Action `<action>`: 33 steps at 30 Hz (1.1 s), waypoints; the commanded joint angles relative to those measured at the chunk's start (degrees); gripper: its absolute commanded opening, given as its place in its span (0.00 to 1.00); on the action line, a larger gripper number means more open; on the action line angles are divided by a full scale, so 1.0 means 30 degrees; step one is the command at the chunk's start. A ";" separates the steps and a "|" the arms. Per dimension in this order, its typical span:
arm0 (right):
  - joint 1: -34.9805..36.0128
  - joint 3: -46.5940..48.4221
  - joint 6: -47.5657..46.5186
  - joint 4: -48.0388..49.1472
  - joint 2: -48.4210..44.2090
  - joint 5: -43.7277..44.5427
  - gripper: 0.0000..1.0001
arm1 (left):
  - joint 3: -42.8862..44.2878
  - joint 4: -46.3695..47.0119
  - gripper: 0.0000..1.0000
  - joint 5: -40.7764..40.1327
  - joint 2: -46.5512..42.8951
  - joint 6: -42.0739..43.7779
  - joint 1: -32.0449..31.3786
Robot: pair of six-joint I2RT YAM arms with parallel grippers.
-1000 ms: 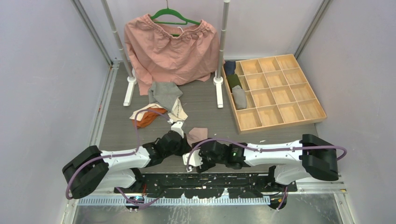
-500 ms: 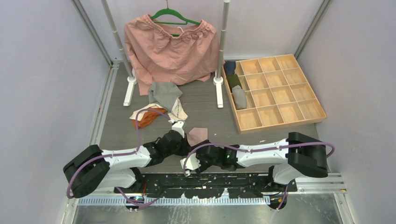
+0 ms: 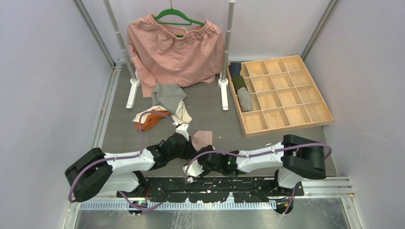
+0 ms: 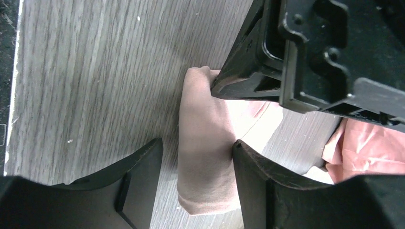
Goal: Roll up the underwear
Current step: Roll the underwear to the center of the board.
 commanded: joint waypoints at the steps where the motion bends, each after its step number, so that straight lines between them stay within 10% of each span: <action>1: 0.0163 -0.0006 -0.0364 0.0208 0.0412 0.0835 0.61 | 0.0359 -0.0411 0.01 0.0067 0.0234 0.0267 0.0046; 19: 0.0332 0.0452 0.2764 -0.1156 0.1895 0.0856 0.03 | 0.0653 -0.0778 0.01 -0.0194 -0.0710 0.0040 0.0042; 33: -0.0078 0.1052 0.7675 -0.1813 0.0807 -0.3845 0.01 | 0.0409 -0.5621 0.01 -0.3737 -0.7041 -0.0846 0.0159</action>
